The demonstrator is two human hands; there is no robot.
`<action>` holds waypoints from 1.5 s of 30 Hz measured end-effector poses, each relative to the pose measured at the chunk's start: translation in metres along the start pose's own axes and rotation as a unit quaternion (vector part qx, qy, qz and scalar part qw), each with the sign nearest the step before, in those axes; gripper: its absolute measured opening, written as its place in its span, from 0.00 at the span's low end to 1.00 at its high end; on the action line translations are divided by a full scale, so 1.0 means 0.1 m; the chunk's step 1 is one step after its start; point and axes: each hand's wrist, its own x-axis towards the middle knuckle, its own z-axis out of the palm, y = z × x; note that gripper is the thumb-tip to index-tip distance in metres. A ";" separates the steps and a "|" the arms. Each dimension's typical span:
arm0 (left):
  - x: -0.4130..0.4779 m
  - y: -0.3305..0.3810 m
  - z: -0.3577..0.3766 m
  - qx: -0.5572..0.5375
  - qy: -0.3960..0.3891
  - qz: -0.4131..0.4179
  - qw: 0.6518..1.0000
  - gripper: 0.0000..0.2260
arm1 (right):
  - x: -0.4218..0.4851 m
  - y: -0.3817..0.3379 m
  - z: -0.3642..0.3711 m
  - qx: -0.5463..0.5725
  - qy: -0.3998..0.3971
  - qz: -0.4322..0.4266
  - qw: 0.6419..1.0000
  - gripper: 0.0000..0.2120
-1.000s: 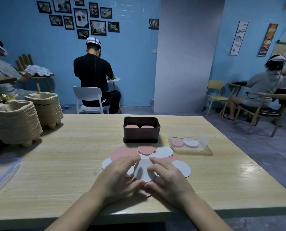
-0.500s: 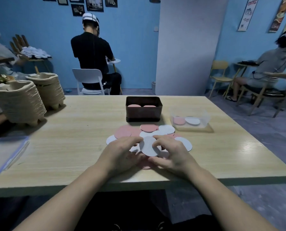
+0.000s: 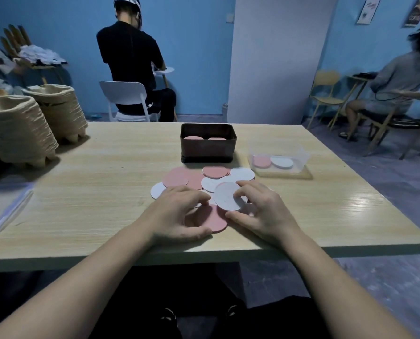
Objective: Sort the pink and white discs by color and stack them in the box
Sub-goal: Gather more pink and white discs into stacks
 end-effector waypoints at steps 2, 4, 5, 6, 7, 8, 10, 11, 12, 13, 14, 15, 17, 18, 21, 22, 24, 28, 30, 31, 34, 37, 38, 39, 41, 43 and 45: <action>-0.01 0.02 0.00 -0.008 0.013 -0.006 1.000 0.29 | 0.00 0.00 0.00 0.003 0.005 0.007 1.000 0.17; -0.02 0.02 0.00 -0.025 0.029 -0.017 0.999 0.29 | 0.00 0.00 0.00 0.008 0.002 0.014 1.000 0.17; -0.03 0.02 0.00 -0.033 0.037 -0.026 0.998 0.29 | 0.00 0.00 0.00 0.009 0.000 0.019 1.000 0.17; -0.04 0.02 0.00 -0.038 0.044 -0.034 0.998 0.29 | 0.00 0.01 0.00 0.009 -0.002 0.025 1.000 0.17; -0.04 0.02 0.00 -0.038 0.048 -0.040 0.997 0.28 | -0.01 0.02 0.01 0.007 -0.004 0.032 0.999 0.17; -0.04 0.02 0.00 -0.036 0.049 -0.043 0.997 0.28 | -0.01 0.02 0.01 0.005 -0.006 0.037 0.999 0.17; -0.03 0.02 0.00 -0.024 0.043 -0.050 0.998 0.28 | -0.02 0.03 0.02 0.003 -0.009 0.039 0.999 0.17; -0.03 0.02 0.00 -0.017 0.042 -0.053 0.998 0.28 | -0.02 0.03 0.03 0.003 -0.010 0.037 0.999 0.17; -0.03 0.02 0.01 -0.012 0.043 -0.055 0.997 0.28 | -0.02 0.04 0.03 0.001 -0.011 0.036 0.999 0.18; -0.03 0.02 0.01 -0.011 0.048 -0.057 0.997 0.28 | -0.01 0.03 0.04 0.000 -0.011 0.035 0.999 0.18; -0.04 0.02 0.01 -0.013 0.054 -0.058 0.997 0.28 | -0.01 0.03 0.04 0.000 -0.010 0.035 0.999 0.18; -0.04 0.02 0.00 -0.017 0.061 -0.061 0.996 0.28 | -0.02 0.03 0.04 0.001 -0.009 0.034 0.999 0.17; -0.05 0.04 -0.01 -0.022 0.070 -0.063 0.995 0.27 | -0.02 0.03 0.04 -0.002 -0.004 0.032 0.999 0.17; -0.05 0.04 -0.02 -0.022 0.074 -0.063 0.995 0.27 | -0.02 0.03 0.04 -0.005 -0.003 0.032 0.999 0.16; -0.07 0.03 -0.02 -0.035 0.104 -0.062 0.992 0.24 | -0.02 0.04 0.04 -0.010 0.005 0.038 0.999 0.16; -0.07 0.03 -0.02 -0.041 0.118 -0.064 0.990 0.22 | -0.01 0.04 0.03 -0.010 0.005 0.038 0.999 0.16; -0.08 0.02 -0.03 -0.046 0.137 -0.062 0.988 0.21 | 0.02 0.03 0.04 -0.008 -0.006 0.020 1.000 0.17; -0.07 0.03 -0.05 -0.046 0.145 -0.031 0.988 0.23 | 0.07 -0.06 0.11 0.006 -0.029 -0.027 0.999 0.17; -0.07 0.03 -0.06 -0.046 0.140 -0.025 0.989 0.23 | 0.11 -0.11 0.15 0.026 -0.013 -0.022 0.999 0.17; -0.07 0.02 -0.06 -0.047 0.141 -0.021 0.989 0.22 | 0.13 -0.14 0.16 0.042 -0.006 -0.017 0.999 0.18; -0.05 0.02 -0.05 -0.048 0.141 -0.004 0.989 0.21 | 0.15 -0.17 0.17 0.090 -0.007 0.006 0.996 0.23; -0.03 0.00 -0.01 -0.033 0.127 0.007 0.991 0.23 | 0.13 -0.17 0.18 0.120 -0.019 0.008 0.993 0.29; -0.03 -0.01 0.00 -0.034 0.121 0.005 0.992 0.23 | 0.12 -0.17 0.18 0.114 -0.019 -0.011 0.993 0.29; -0.03 -0.02 0.02 -0.038 0.115 0.002 0.993 0.24 | 0.12 -0.17 0.18 0.100 -0.022 -0.035 0.994 0.27; -0.04 -0.02 0.03 -0.049 0.106 -0.005 0.993 0.26 | 0.13 -0.17 0.17 0.073 -0.030 -0.070 0.994 0.19; -0.05 -0.03 0.04 -0.059 0.104 -0.012 0.993 0.28 | 0.13 -0.17 0.15 0.069 -0.028 -0.062 0.995 0.16; -0.06 -0.03 0.04 -0.069 0.105 -0.027 0.992 0.28 | 0.11 -0.15 0.14 0.081 -0.013 -0.041 0.996 0.16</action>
